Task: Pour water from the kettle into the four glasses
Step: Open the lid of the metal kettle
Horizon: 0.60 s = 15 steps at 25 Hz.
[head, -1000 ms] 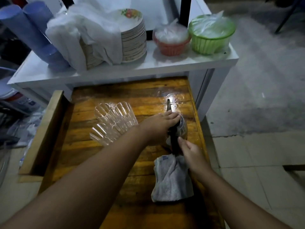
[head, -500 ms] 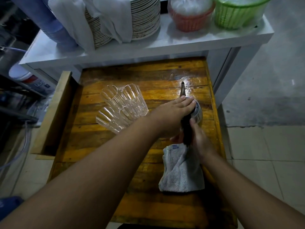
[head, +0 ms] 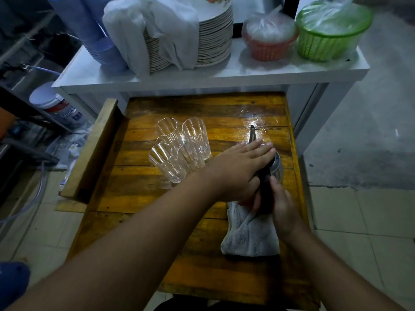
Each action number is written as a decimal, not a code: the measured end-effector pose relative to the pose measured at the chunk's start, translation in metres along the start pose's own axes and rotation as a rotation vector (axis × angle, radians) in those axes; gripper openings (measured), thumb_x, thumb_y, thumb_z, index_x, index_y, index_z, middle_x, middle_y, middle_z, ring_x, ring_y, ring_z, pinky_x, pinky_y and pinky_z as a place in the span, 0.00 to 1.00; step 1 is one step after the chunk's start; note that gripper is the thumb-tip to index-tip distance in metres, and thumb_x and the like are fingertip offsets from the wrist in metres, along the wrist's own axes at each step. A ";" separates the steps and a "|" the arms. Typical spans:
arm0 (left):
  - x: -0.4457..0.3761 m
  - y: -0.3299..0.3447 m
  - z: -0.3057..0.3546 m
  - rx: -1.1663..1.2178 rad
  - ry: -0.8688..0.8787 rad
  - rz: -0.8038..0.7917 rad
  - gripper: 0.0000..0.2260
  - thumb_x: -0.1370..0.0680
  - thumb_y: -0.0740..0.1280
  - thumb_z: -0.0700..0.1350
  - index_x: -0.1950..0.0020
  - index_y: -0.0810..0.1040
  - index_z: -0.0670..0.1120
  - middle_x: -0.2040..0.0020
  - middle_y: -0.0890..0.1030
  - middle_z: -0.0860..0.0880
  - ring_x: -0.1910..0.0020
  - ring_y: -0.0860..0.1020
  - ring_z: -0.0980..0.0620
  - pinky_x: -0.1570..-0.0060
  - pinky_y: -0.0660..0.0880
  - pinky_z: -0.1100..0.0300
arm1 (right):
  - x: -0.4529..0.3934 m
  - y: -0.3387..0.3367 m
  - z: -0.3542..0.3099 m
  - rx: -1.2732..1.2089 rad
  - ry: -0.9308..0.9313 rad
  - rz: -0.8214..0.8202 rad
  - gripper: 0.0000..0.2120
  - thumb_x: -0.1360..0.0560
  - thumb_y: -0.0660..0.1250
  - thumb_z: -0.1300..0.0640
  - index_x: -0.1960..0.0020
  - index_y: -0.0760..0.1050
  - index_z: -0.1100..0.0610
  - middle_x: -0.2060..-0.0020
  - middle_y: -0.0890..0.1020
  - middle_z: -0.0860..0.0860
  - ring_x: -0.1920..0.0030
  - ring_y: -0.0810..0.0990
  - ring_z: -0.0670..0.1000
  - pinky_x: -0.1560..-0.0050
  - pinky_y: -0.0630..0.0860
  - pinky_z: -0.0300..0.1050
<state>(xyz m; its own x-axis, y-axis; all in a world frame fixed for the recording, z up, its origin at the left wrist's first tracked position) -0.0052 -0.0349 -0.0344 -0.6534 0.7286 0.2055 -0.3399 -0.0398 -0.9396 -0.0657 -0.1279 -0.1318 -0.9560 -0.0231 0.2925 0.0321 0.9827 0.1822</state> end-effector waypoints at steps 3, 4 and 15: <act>0.026 -0.018 0.014 0.056 0.008 0.047 0.31 0.22 0.53 0.49 0.18 0.52 0.49 0.18 0.52 0.49 0.19 0.45 0.52 0.22 0.47 0.49 | 0.023 0.010 -0.013 -0.030 -0.007 -0.040 0.29 0.17 0.54 0.40 0.50 0.85 0.61 0.50 0.86 0.66 0.46 0.85 0.61 0.40 0.78 0.63; 0.037 -0.023 0.017 0.067 0.011 0.068 0.31 0.22 0.53 0.49 0.18 0.52 0.49 0.18 0.52 0.49 0.19 0.46 0.52 0.22 0.46 0.50 | 0.031 0.015 -0.018 -0.044 -0.010 -0.066 0.29 0.19 0.56 0.37 0.50 0.86 0.57 0.50 0.87 0.63 0.46 0.85 0.59 0.39 0.78 0.62; 0.166 -0.047 -0.025 0.224 -0.077 0.196 0.31 0.24 0.52 0.51 0.19 0.55 0.54 0.18 0.55 0.54 0.20 0.47 0.60 0.22 0.49 0.54 | 0.077 0.123 -0.044 0.132 0.050 -0.298 0.40 0.23 0.54 0.34 0.67 0.78 0.70 0.64 0.88 0.63 0.61 0.87 0.52 0.56 0.77 0.37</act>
<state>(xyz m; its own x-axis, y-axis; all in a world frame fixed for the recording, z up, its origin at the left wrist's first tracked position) -0.0810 0.1049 0.0366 -0.7678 0.6384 0.0542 -0.3370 -0.3305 -0.8816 -0.1226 -0.0164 -0.0458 -0.9019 -0.3190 0.2911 -0.2881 0.9466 0.1447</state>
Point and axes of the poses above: each hand's wrist, its own x-axis away from the middle knuckle, its own y-axis out of the palm, z = x × y, the point moved 7 cm from there along -x, towards the middle knuckle
